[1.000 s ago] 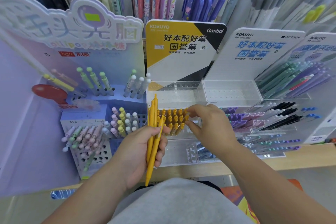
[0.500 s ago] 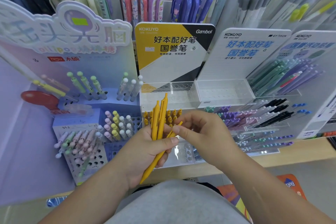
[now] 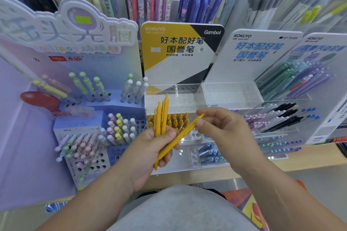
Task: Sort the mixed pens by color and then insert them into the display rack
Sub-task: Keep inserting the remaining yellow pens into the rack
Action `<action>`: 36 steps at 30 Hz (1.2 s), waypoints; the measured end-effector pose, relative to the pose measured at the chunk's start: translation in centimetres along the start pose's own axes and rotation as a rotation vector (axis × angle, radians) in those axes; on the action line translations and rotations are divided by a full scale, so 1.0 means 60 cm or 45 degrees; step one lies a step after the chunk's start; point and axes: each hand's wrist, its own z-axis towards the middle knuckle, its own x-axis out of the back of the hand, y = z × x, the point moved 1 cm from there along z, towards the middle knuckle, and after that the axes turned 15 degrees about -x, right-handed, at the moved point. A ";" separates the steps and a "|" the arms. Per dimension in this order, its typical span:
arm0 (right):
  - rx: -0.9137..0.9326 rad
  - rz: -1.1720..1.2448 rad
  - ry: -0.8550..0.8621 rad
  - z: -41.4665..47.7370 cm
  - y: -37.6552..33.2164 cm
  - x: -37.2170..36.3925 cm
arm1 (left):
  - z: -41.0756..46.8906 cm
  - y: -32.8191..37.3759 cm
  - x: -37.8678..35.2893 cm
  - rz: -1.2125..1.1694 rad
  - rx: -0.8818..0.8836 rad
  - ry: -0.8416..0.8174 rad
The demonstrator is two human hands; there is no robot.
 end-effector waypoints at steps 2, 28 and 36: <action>0.041 -0.030 0.020 -0.002 -0.014 0.018 | 0.003 -0.002 0.005 0.013 0.056 0.030; 0.337 -0.534 0.224 -0.002 -0.033 0.088 | 0.016 -0.021 0.027 -0.026 -0.005 0.113; 0.404 -0.934 0.221 0.041 0.013 0.024 | 0.015 -0.019 0.024 -0.109 0.025 0.106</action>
